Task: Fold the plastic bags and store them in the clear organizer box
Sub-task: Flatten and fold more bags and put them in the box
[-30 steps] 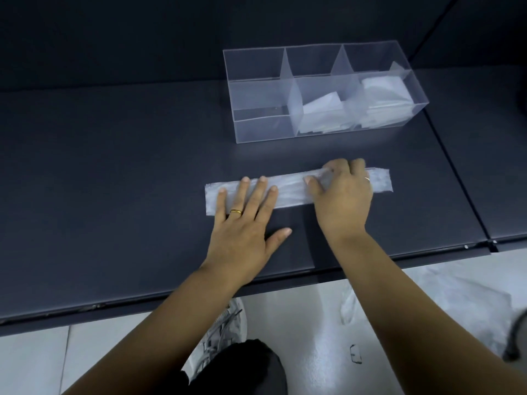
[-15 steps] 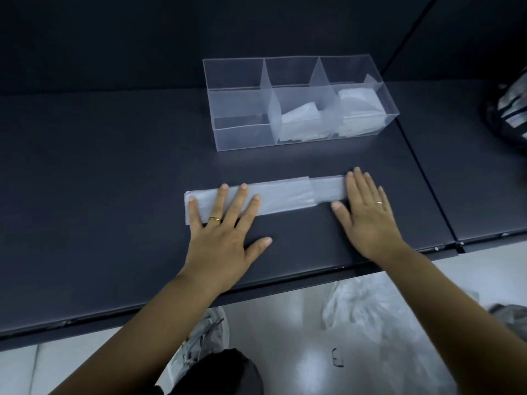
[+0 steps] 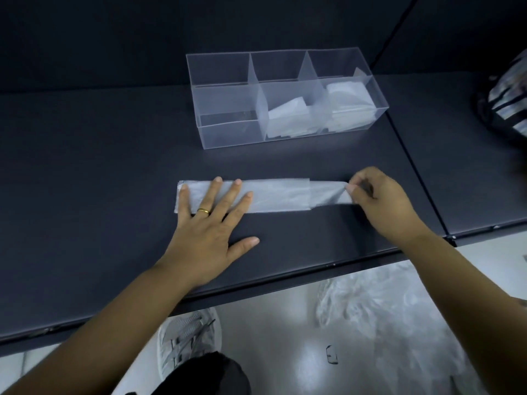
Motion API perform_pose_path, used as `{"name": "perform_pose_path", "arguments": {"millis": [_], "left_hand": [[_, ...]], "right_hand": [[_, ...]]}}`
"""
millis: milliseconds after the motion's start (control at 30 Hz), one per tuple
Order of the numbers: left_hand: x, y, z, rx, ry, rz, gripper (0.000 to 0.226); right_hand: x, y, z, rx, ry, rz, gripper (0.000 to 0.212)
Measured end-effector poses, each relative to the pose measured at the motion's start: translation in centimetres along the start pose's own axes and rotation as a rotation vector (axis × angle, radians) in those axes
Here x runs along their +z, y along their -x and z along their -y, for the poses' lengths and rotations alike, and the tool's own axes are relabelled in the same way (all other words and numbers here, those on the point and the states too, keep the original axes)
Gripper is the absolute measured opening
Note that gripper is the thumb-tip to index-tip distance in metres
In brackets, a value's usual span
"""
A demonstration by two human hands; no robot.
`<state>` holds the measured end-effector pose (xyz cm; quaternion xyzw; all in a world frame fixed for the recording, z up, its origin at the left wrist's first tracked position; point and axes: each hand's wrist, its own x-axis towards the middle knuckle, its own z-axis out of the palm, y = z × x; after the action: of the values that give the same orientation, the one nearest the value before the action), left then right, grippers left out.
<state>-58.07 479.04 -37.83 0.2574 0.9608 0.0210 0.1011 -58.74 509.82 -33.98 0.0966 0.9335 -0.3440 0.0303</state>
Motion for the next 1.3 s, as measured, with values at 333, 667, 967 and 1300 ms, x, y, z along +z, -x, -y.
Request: {"name": "perform_pose_path", "arguments": {"millis": [333,667,967,1300], "left_hand": [[-2.8,-2.5,-2.6,0.334,0.309,-0.108,0.092],[-5.1,-1.1,-12.1,0.034,1.450,-0.276,0.030],[-6.3,-3.3,-5.9,-0.317,1.977,-0.040,0.026],[-4.4,-6.3,-0.2,-0.668,1.439,-0.323,0.012]], "right_hand": [[-2.8,8.9,0.9,0.467,-0.616,0.153,0.015],[-4.9,8.2,7.1,0.061,-0.656,0.072,0.032],[2.4,2.7,6.1,0.036,-0.514,0.425,0.023],[5.0,2.4,5.5,0.118,-0.254,0.239,0.018]]}}
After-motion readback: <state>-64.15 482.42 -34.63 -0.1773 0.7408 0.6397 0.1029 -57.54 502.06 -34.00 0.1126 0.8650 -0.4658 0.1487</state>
